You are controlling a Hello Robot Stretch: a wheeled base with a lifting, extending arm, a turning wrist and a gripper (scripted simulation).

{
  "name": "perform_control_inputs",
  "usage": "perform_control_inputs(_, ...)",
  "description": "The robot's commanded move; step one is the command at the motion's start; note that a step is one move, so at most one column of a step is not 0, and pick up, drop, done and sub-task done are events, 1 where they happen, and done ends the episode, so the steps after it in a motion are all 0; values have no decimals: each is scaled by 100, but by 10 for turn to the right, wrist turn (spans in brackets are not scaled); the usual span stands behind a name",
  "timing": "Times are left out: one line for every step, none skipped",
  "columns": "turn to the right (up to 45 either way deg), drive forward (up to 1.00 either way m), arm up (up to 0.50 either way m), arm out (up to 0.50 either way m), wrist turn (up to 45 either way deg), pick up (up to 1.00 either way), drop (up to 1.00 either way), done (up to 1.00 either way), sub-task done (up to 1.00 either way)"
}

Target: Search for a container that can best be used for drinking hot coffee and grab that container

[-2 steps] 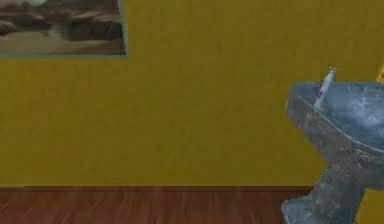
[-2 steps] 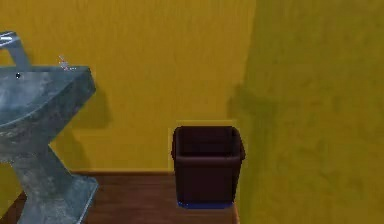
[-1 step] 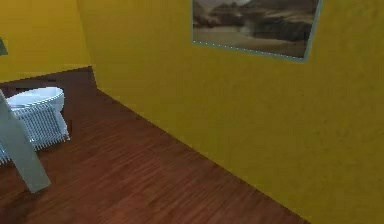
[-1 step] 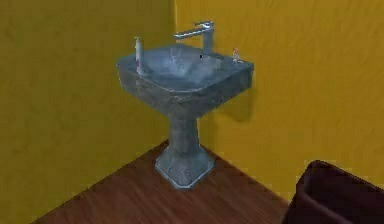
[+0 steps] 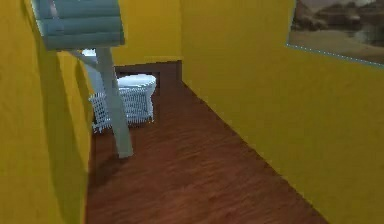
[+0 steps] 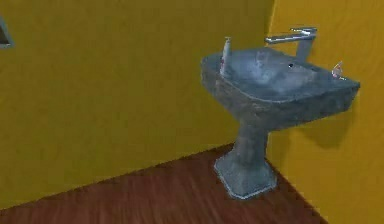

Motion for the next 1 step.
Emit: perform_control_inputs(0, 100, 0, 0, 0, 0, 0, 0, 0)
